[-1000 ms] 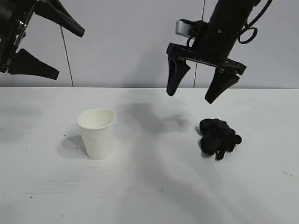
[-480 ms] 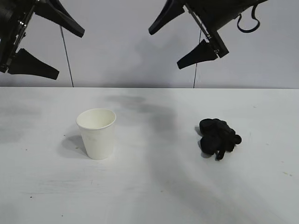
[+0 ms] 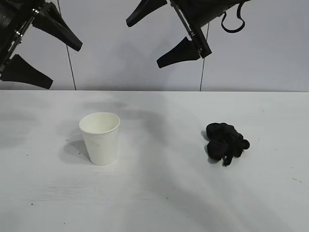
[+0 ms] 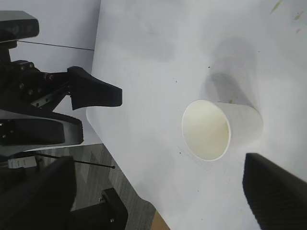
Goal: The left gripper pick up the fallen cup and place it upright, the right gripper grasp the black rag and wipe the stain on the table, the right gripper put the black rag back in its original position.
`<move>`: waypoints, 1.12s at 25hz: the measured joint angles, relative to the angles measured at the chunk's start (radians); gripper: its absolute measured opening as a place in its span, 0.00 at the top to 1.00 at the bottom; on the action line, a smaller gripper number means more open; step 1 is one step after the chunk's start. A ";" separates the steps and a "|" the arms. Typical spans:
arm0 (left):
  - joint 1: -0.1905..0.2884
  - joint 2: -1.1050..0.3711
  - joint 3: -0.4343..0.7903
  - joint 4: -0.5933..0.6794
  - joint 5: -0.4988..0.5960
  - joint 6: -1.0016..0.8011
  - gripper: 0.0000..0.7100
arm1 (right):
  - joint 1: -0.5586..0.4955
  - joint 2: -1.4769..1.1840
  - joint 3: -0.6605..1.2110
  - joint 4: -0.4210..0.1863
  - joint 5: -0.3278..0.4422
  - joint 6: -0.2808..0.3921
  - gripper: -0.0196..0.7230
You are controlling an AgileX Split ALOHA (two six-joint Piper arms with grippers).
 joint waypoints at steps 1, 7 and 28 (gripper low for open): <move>0.006 0.000 -0.012 0.000 0.013 0.000 0.07 | 0.000 0.000 0.000 0.001 0.000 0.000 0.10; 0.033 0.000 -0.087 0.000 0.064 -0.021 0.07 | 0.000 0.000 0.000 0.001 0.000 0.000 0.10; 0.020 0.000 -0.092 0.011 0.047 -0.026 0.07 | -0.086 0.000 0.074 -0.112 -0.001 -0.004 0.10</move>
